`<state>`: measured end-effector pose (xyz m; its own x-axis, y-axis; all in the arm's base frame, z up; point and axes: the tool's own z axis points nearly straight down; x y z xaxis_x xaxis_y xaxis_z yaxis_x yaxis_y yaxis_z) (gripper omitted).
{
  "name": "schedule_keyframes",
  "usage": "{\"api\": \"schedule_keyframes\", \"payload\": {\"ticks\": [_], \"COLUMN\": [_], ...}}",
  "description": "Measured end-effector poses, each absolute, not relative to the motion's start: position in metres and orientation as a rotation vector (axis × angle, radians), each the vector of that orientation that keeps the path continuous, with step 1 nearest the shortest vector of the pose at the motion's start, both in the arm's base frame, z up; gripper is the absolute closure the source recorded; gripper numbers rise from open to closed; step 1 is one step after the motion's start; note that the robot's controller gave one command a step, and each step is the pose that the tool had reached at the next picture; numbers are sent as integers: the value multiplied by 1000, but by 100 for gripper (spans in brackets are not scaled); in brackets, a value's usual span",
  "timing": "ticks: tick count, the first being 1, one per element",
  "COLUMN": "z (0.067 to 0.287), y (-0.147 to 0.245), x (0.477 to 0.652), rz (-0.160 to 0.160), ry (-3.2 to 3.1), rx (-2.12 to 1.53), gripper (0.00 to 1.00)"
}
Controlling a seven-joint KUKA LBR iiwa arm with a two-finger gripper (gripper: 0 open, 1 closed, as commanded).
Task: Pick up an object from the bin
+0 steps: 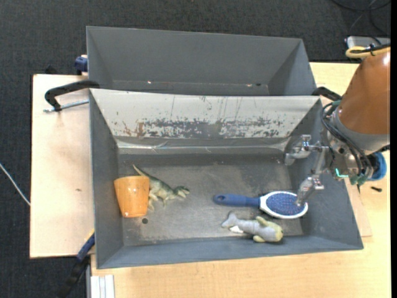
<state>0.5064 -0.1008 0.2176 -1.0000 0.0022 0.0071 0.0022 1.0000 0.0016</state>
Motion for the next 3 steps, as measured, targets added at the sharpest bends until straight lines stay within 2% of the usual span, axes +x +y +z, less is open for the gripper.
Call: {"api": "schedule_keyframes", "payload": {"ticks": [1, 2, 3], "z": [70, 73, 210], "y": [-115, -115, -98], "x": [502, 504, 519], "rz": [-4, 0, 6], "ry": [-3104, -3110, -2980], "rx": [459, 460, 1027], "gripper": [0, 100, 100]}}
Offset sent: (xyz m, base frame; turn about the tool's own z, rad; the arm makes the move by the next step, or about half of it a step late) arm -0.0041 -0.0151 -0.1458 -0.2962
